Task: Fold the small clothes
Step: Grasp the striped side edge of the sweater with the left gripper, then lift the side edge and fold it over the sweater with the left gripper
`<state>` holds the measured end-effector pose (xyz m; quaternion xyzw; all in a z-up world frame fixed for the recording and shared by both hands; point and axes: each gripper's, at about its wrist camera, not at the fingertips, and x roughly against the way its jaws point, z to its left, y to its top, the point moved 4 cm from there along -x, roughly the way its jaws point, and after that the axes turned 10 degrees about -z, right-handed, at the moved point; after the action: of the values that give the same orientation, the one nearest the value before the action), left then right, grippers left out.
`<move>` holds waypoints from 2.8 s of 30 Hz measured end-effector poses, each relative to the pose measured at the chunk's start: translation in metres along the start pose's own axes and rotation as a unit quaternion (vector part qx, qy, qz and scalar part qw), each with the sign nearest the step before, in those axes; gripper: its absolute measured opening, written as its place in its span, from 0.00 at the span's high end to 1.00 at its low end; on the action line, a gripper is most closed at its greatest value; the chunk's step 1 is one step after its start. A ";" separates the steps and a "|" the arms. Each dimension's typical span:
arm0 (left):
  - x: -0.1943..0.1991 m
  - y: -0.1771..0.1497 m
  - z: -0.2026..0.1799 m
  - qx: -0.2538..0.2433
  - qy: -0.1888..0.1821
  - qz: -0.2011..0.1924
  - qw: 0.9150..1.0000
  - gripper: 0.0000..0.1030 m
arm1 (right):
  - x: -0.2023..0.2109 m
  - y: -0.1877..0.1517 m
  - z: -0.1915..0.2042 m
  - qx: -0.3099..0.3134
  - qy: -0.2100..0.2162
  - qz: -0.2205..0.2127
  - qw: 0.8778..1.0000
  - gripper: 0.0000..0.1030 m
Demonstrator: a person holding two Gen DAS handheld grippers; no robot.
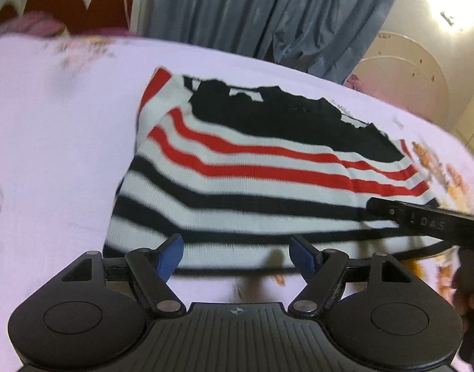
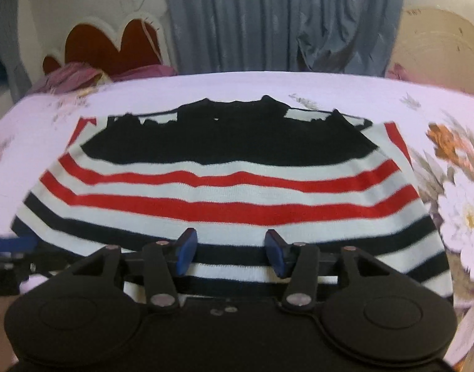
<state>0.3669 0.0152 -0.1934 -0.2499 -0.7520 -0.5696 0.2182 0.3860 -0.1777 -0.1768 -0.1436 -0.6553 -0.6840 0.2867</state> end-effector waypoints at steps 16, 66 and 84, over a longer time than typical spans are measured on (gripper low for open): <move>-0.016 -0.032 0.055 0.269 -0.085 -0.058 0.958 0.12 | 0.008 -0.001 0.010 -0.006 -0.007 -0.006 1.000 0.50; -0.053 0.044 -0.196 -0.044 -0.125 -0.132 0.982 0.86 | 0.033 0.014 -0.145 -0.065 -0.028 -0.041 0.997 0.45; -0.023 0.007 -0.250 -0.163 -0.131 -0.078 0.975 0.28 | 0.063 0.042 -0.180 -0.065 -0.023 -0.080 0.994 0.40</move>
<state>0.4005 -0.2273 -0.1385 -0.2956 -0.6880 -0.6621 0.0289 0.3928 -0.3662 -0.1240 -0.1247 -0.6248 -0.7426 0.2064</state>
